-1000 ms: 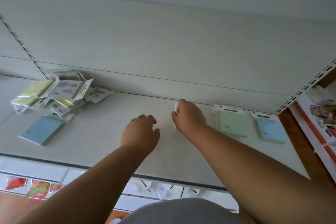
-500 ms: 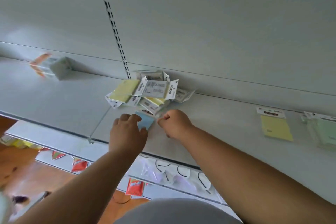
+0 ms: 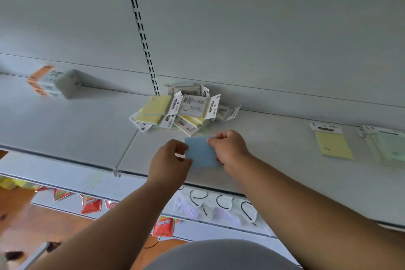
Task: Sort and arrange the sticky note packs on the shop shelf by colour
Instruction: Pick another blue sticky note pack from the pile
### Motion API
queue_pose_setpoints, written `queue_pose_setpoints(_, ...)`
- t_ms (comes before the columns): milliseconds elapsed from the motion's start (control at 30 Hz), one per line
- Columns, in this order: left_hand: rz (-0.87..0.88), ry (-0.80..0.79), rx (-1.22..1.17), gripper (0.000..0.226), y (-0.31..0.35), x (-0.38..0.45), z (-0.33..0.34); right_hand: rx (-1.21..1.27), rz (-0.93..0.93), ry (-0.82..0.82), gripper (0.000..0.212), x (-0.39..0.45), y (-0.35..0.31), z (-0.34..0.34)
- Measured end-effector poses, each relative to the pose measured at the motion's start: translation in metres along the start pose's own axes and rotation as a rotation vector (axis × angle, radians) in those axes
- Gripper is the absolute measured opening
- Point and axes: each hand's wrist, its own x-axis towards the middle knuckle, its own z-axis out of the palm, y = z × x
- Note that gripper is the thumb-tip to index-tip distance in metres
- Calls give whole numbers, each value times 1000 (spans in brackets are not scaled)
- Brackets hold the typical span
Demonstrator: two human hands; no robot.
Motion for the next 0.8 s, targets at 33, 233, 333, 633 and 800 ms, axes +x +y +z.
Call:
queue_pose_setpoints(33,23,-19,-23,28,7,-3,7,33,18,13,15,-1,1,-13)
queue_pose_setpoints(233,85,-156,-224,31,73,-22,71,108,-156,124,14,-13,-2,-130)
queue_pose_setpoints(333,136,-243,-237,23,118,-31,117,2,-297,272,15,-14,7,-200)
queue_pose_setpoints(633,313,-406,-94,23,277,-99,304,-298,-233,524,17,2,69,-452)
queue_pose_setpoints(800,293,-457,-23,31,340,-125,384,-386,-137,475,19,34,91,-553)
